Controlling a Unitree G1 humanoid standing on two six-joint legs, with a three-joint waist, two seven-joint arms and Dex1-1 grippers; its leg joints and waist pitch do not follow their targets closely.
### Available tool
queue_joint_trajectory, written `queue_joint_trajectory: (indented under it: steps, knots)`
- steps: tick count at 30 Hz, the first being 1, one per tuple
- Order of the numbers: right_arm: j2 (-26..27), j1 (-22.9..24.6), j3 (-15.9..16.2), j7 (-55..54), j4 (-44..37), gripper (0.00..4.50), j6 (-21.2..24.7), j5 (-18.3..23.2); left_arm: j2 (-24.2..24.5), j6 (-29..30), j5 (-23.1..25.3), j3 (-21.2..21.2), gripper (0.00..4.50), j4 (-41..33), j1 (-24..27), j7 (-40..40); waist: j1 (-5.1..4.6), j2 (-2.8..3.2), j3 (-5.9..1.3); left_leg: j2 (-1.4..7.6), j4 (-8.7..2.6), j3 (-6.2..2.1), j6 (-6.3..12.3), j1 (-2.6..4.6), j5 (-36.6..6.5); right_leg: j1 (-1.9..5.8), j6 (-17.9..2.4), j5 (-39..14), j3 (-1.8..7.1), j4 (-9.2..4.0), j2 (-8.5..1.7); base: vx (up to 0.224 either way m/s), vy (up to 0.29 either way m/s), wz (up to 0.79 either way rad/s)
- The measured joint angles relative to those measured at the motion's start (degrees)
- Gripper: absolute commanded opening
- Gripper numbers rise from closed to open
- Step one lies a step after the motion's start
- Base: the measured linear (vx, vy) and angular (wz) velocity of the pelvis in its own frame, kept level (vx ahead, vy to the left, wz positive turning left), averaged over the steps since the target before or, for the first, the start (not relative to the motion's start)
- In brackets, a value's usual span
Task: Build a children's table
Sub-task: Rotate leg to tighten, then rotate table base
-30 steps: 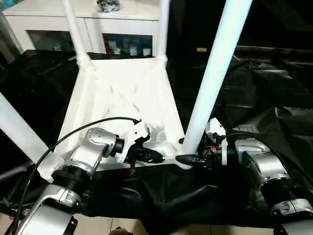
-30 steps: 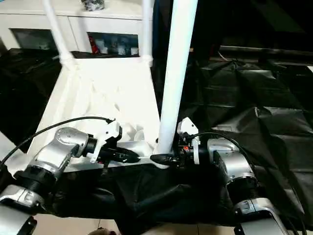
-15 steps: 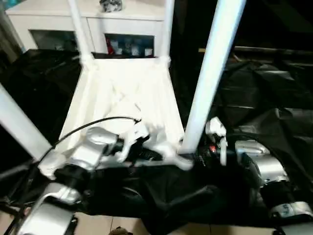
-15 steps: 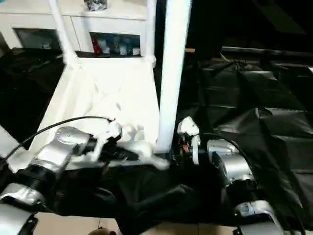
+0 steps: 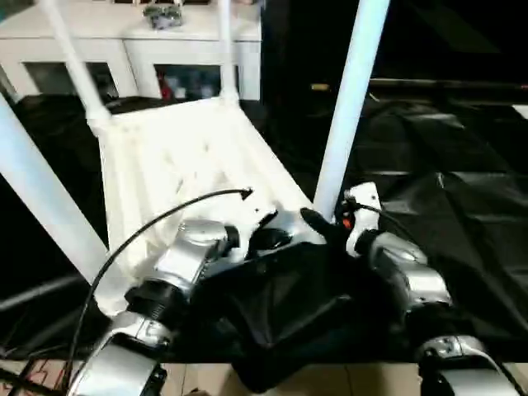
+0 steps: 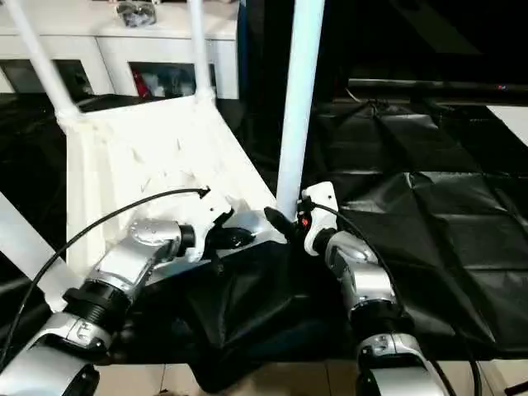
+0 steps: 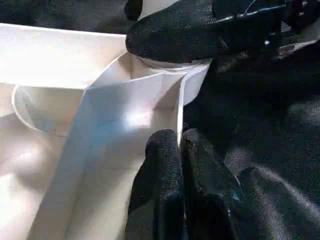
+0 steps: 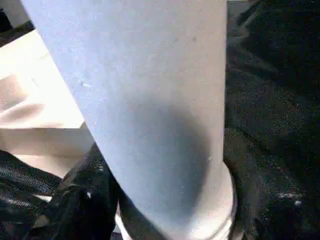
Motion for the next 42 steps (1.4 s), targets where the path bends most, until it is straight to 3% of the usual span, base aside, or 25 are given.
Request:
queue_joint_trajectory:
  steps: [4,7,14,16,23,24,26,29,31,35,42]
  knots:
    - [0.13,0.16,0.02,0.03,-0.39,3.75,-0.11,-0.13,0.0,0.0,0.0,-0.12,0.0,-0.31,0.11,-0.35,0.0,0.04,-0.03,0.0,0.0,0.01,0.0,-0.01,0.0,0.0,-0.02,0.02,0.01,0.0,0.0,0.0,0.0,0.0]
    - [-1.11,0.93,1.13,1.49,-1.23,3.78,-1.46,-0.71,0.0,-0.01,0.01,-0.9,0.0,-1.44,0.46,-0.22,0.11,0.08,-0.04,0.0,0.0,0.01,0.0,-0.11,0.0,-0.07,-0.03,0.04,0.01,0.0,0.0,0.0,0.0,0.0]
    - [-14.01,9.16,1.47,18.79,-12.79,3.78,1.96,3.6,-0.19,-0.11,-0.2,-2.87,0.0,-4.47,1.57,-3.02,2.19,0.51,-0.08,0.02,-0.05,0.15,0.05,-0.48,0.01,-0.08,0.08,0.01,0.15,0.01,-0.01,0.0,0.0,0.0]
    - [-17.63,10.88,0.69,23.83,-15.35,3.78,3.68,5.51,0.08,-0.23,-0.19,-2.85,0.0,-4.89,1.78,-3.05,2.18,0.54,-0.08,0.06,-0.05,0.15,0.09,-0.5,0.03,-0.11,0.15,-0.04,0.12,0.02,0.01,0.0,0.0,0.0]
    - [-22.8,14.48,-1.21,30.44,-20.73,3.78,8.89,10.61,1.44,-1.84,-0.18,-3.12,0.0,-6.26,2.94,-3.19,1.76,0.56,-0.05,0.08,-0.03,0.15,0.08,-0.52,0.02,-0.19,0.25,-0.1,0.12,0.05,0.02,0.0,0.0,0.0]
    - [-23.29,14.8,-1.59,30.83,-21.84,3.78,9.56,11.11,1.54,-2.38,-0.21,-3.1,0.28,-6.52,3.25,-3.24,1.74,0.53,-0.03,0.09,-0.03,0.14,0.08,-0.53,0.02,-0.19,0.27,-0.11,0.1,0.05,0.02,0.0,0.0,0.0]
    - [-23.43,15.35,-1.56,31.45,-23.48,3.77,10.72,12.06,1.55,-2.64,-0.96,-2.75,0.56,-7.41,4.16,-3.69,1.77,0.52,-0.03,0.09,-0.03,0.14,0.08,-0.53,0.02,-0.19,0.31,-0.13,0.1,0.06,0.02,0.0,0.0,0.0]
    - [-22.64,16.13,-0.6,31.39,-26.42,3.77,12.17,12.63,0.76,-1.04,-4.84,-1.79,0.6,-12.35,6.73,-5.67,1.81,0.34,0.08,0.11,-0.02,0.13,0.1,-0.76,0.0,-0.34,0.34,-0.16,0.07,0.06,0.02,0.0,0.0,0.0]
    - [-21.41,15.67,0.01,30.79,-26.62,3.77,12.44,12.59,0.23,0.2,-5.96,-1.77,0.97,-14.86,7.1,-6.28,1.82,0.16,0.14,0.13,0.08,0.11,0.2,-0.99,0.06,-0.47,0.34,-0.15,0.02,0.09,0.02,0.0,0.0,0.0]
    - [-19.82,15.35,1.68,30.22,-26.71,3.77,13.12,12.69,0.91,1.31,-6.67,-1.77,1.06,-18.68,8.76,-6.21,1.39,-0.25,0.37,0.16,0.11,0.1,0.15,-0.97,0.03,-0.51,0.34,-0.15,0.02,0.19,0.03,0.0,0.0,0.0]
    - [-19.88,15.28,3.55,31.47,-28.34,3.77,15.74,13.32,4.38,6.31,-9.51,-1.17,1.83,-25.46,12.44,-7.51,1.65,-0.47,0.49,0.16,0.23,0.08,0.1,-1.0,0.01,-0.5,0.33,-0.15,0.03,0.23,0.03,0.0,0.0,0.0]
